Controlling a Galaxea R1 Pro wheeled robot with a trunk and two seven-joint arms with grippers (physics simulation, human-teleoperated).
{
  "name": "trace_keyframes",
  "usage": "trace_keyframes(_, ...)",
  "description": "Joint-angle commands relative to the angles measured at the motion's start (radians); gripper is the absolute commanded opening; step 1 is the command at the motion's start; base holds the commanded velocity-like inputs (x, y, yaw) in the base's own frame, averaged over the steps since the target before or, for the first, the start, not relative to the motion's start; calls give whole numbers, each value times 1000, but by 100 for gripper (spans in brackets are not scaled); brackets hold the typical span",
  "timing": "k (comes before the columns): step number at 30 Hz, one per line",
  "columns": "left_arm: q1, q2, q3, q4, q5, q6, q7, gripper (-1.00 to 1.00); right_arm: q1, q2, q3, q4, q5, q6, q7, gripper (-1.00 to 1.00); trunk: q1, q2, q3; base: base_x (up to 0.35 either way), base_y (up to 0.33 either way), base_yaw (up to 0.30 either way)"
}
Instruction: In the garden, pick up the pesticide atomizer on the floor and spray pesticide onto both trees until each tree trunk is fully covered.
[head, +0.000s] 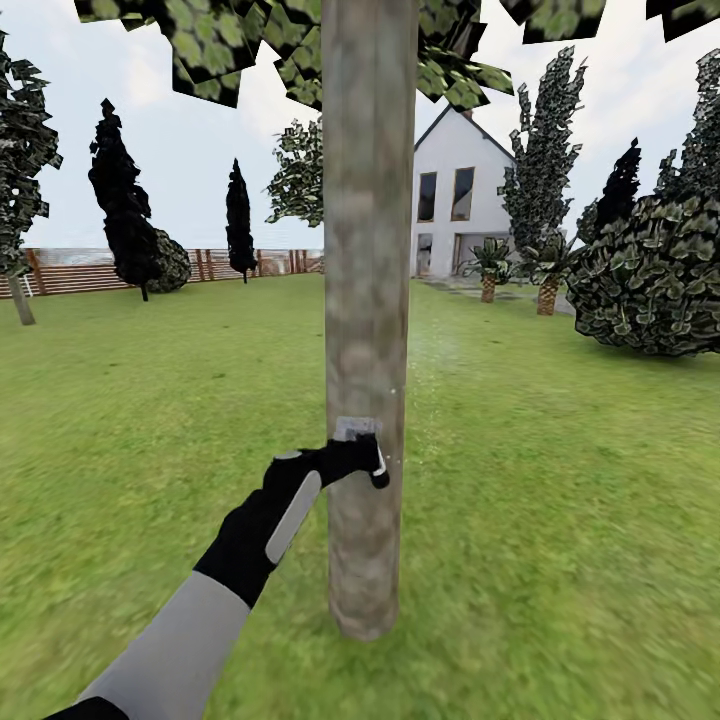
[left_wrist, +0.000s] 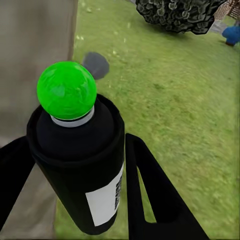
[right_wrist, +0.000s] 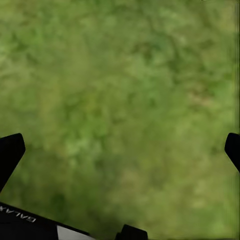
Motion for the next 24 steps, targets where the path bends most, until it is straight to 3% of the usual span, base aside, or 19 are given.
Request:
trace_keyframes(1, -1, -1, 49, -6, 1, 10, 1, -100, 0, 2, 0, 0, 2, 0, -5, 100, 0, 0, 0, 0, 0, 0)
trace_keyframes(3, -7, -1, 105, -7, 0, 16, 1, -100, 0, 3, 0, 0, 3, 0, -8, 100, 0, 0, 0, 0, 0, 0)
trace_keyframes(4, -15, -1, 116, -7, 0, 19, 0, -100, 0, 3, 0, 1, 3, 0, -8, 100, 0, 0, 0, 0, 0, 0)
trace_keyframes(6, -70, -1, 131, -9, 0, 100, 2, -100, 0, 3, 0, 1, 3, 0, -9, 100, 0, 0, 0, 0, 0, 0)
trace_keyframes(7, -103, -4, 134, -11, 0, 140, 2, -100, 0, 3, 0, 1, 3, 0, -9, 100, 0, 0, 0, 0, 0, 0)
trace_keyframes(12, -222, -4, 134, -13, 4, 182, 0, -100, 0, 3, 1, 1, 3, 0, -9, 100, 0, 0, 0, 0, 0, 0)
trace_keyframes(15, -301, -4, 134, -13, 6, 262, 1, -100, 0, 3, 1, 1, 3, 0, -9, 100, 0, 0, 0, 0, 0, 0)
trace_keyframes(18, -390, -4, 134, 5, 6, 298, 1, -100, 0, 3, 1, 1, 3, 0, -9, 100, 0, 0, 0, 0, 0, 0)
trace_keyframes(21, -443, -4, 134, 16, 6, 317, 1, -100, 0, 3, 1, 1, 3, 0, -9, 100, 0, 0, 0, 0, 0, 0)
trace_keyframes(24, -550, -4, 134, 85, 8, 324, 1, -100, 0, 3, 1, 1, 3, 0, -9, 100, 0, 0, 0, 0, 0, 0)
